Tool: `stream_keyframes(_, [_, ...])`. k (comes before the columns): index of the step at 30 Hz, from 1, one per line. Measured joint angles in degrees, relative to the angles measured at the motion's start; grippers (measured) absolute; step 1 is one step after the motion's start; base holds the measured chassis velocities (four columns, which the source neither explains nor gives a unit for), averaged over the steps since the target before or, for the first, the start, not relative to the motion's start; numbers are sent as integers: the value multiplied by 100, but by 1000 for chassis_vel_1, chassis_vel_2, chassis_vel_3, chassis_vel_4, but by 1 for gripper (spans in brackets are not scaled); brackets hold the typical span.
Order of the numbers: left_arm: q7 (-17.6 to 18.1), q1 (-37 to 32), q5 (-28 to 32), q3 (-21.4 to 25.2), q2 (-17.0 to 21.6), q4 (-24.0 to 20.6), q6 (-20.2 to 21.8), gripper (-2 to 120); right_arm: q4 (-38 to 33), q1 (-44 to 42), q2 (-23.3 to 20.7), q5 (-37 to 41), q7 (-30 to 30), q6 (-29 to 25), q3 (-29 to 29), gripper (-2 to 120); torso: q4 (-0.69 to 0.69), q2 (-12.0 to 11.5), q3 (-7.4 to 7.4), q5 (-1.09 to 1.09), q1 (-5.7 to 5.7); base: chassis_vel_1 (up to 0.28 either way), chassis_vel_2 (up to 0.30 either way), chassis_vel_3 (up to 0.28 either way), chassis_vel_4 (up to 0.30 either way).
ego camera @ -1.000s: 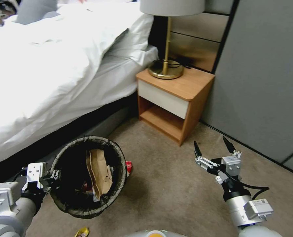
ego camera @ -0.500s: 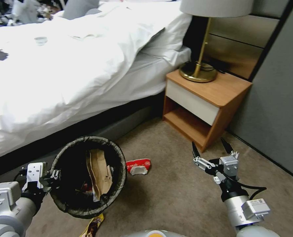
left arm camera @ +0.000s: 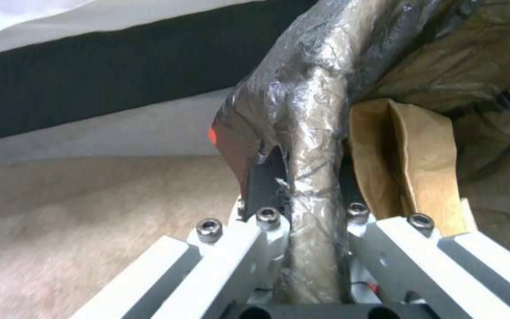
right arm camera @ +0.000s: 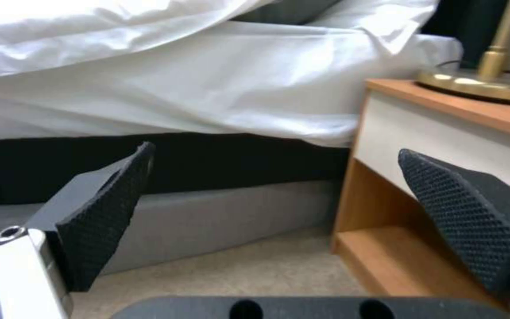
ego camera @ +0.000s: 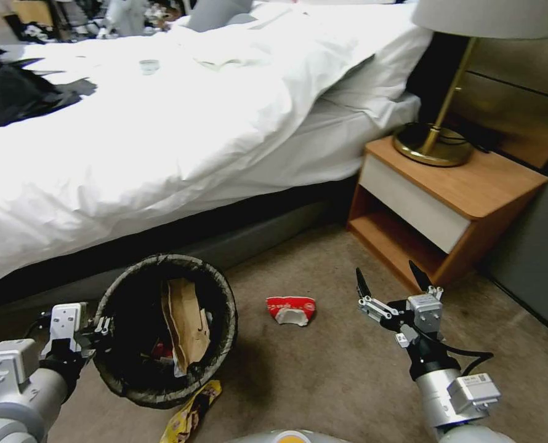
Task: Pick up the trash bin, then pick up the garbage from the floor and place it into the trash bin.
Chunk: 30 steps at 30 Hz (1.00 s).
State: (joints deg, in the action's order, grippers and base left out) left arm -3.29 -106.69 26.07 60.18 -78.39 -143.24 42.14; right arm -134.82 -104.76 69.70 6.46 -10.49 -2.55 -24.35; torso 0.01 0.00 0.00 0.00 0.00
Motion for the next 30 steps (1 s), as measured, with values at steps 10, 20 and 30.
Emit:
stream_keyframes(10, [20,25,21,9,0,0,0,1,-66,-88,-38,77,-1,196,74,100,-3,0,0,1,0,25,28,32,38])
stream_keyframes(20, [20,63,64,8,20,0,0,1,-173,-207,-61,84,3,374,157,100,-1,0,0,0,0,0,0,0,0])
stream_keyframes(30, [20,61,113,9,28,0,0,1,-190,-191,-139,348,240,896,32,100,-1,0,0,0,0,0,0,0,0])
